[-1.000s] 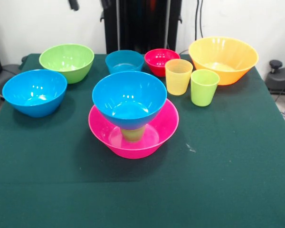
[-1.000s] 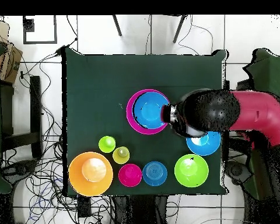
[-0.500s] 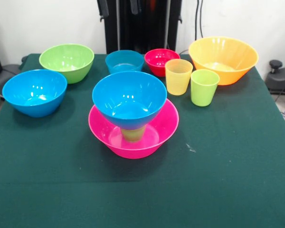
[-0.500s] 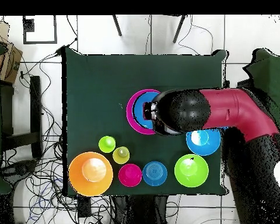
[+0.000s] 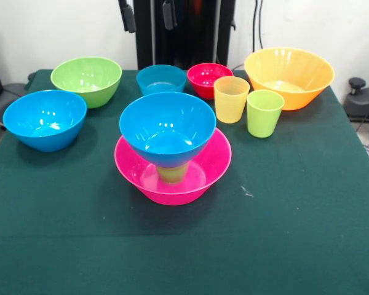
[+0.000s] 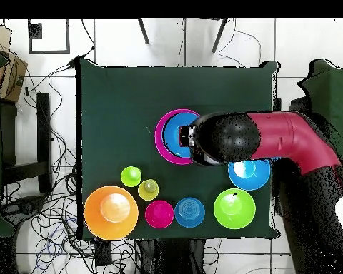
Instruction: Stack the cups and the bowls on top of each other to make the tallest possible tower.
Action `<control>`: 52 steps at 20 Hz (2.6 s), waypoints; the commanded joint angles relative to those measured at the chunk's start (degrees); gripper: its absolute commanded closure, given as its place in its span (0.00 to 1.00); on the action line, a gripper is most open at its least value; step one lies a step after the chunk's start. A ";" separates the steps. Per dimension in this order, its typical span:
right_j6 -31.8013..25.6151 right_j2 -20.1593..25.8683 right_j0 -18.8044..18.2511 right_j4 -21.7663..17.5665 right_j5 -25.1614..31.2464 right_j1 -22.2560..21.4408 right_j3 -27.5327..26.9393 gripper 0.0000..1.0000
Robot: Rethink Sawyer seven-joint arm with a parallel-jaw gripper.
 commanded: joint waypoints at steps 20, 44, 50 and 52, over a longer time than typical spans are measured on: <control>20.65 -17.16 17.26 -1.44 -15.14 -2.84 13.01 0.00; 26.56 -29.22 30.19 0.75 -25.82 2.99 12.87 0.00; 29.76 -31.40 34.74 4.62 -26.78 2.20 14.43 0.00; 29.82 -32.67 36.03 5.00 -26.83 2.31 13.99 0.00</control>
